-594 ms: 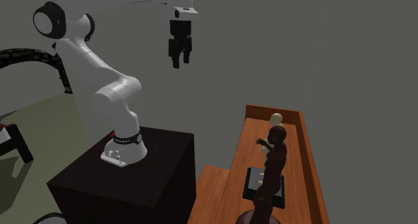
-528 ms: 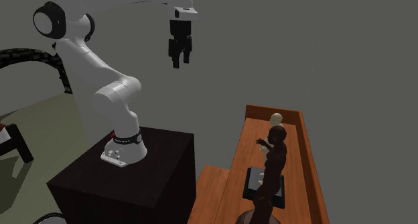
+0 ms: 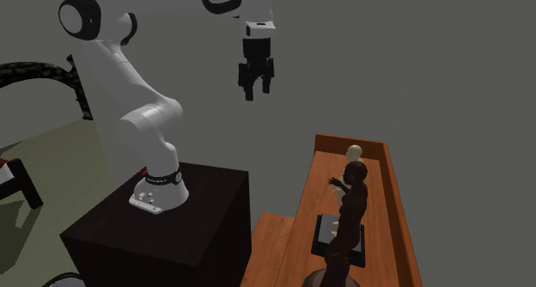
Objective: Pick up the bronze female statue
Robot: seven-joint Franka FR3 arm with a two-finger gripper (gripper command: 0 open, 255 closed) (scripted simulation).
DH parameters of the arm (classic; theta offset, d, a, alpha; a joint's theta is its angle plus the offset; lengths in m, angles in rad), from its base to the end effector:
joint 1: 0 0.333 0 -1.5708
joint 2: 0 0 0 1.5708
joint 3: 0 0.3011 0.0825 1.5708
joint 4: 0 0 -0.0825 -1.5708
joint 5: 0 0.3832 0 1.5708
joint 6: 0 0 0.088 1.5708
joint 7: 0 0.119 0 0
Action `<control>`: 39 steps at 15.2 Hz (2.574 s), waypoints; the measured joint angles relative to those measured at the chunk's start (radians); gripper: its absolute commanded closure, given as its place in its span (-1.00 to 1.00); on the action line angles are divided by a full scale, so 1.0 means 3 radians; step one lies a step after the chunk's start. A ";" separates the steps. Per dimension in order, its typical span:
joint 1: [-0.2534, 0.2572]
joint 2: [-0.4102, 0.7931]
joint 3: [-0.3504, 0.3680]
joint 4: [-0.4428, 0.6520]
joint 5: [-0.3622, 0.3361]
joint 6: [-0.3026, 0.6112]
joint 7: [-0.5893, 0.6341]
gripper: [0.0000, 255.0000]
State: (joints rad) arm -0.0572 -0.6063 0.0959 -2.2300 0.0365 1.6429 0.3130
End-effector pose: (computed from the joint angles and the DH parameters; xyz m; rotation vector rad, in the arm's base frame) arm 0.3736 0.0252 0.5710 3.0929 -0.4566 0.0311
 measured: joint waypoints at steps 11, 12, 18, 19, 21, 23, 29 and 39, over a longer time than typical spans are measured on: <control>-0.0401 0.1028 -0.0011 0.0441 -0.0140 0.0875 0.0815 -1.00; -0.0431 0.1093 -0.0019 0.0479 -0.0153 0.0928 0.0890 -1.00; -0.0597 0.1668 -0.0081 0.0895 -0.0259 0.1237 0.1348 -1.00; -0.0619 0.1761 -0.0095 0.0960 -0.0276 0.1289 0.1427 -1.00; -0.0674 0.1924 -0.0142 0.1107 -0.0303 0.1353 0.1551 -1.00; -0.0728 0.2106 -0.0194 0.1273 -0.0325 0.1419 0.1671 -1.00; -0.0848 0.2525 -0.0331 0.1685 -0.0359 0.1552 0.2007 -1.00; -0.0856 0.2617 -0.0344 0.1471 -0.0372 0.1875 0.2060 1.00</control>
State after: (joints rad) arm -0.3139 0.1789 -0.0072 -1.7888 -0.0751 2.2053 0.9312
